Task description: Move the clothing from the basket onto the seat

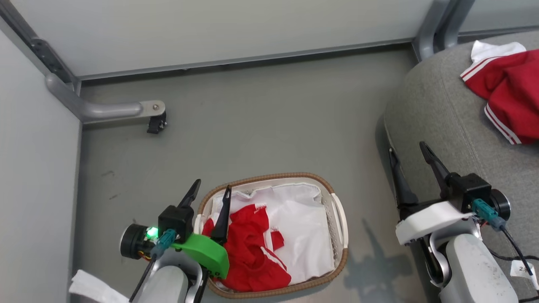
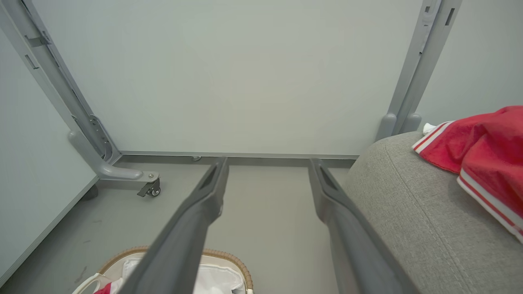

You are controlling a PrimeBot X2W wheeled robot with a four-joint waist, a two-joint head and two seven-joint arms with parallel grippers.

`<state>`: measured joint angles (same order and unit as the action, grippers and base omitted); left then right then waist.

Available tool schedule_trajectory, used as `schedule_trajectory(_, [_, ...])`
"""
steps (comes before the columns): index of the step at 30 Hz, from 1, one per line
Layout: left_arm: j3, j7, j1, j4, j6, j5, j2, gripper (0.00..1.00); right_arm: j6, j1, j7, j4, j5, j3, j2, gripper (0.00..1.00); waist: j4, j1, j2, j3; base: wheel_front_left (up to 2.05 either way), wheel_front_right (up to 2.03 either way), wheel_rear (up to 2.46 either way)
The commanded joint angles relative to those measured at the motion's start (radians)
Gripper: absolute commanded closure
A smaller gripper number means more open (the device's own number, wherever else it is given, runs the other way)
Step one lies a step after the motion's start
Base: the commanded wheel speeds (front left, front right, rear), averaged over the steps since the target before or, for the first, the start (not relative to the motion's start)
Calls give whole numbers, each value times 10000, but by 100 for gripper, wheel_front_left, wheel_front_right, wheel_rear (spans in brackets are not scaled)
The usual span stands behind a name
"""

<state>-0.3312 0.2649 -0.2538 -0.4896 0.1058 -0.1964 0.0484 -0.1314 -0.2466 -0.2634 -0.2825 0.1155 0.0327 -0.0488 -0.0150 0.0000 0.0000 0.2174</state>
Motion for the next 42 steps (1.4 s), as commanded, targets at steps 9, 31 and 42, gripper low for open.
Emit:
schedule_trajectory(9, [-1055,-10,-1660,-2549,-82,61,49,0,14,-1019,-21,222,267,396,-28,0,-1436,0,0,2736,0,0,0])
schedule_trajectory(31, [-2455,-876,-3833,-7153,244,-562,63,0,12,-2021,-21,641,1377,1446,-24,0,-3097,0,0,5591,0,0,0])
schedule_trajectory(42, [-2928,-801,-4221,-7430,254,-860,116,51,12,-2174,-21,654,1593,1684,-25,0,-3273,0,0,5963,0,0,0])
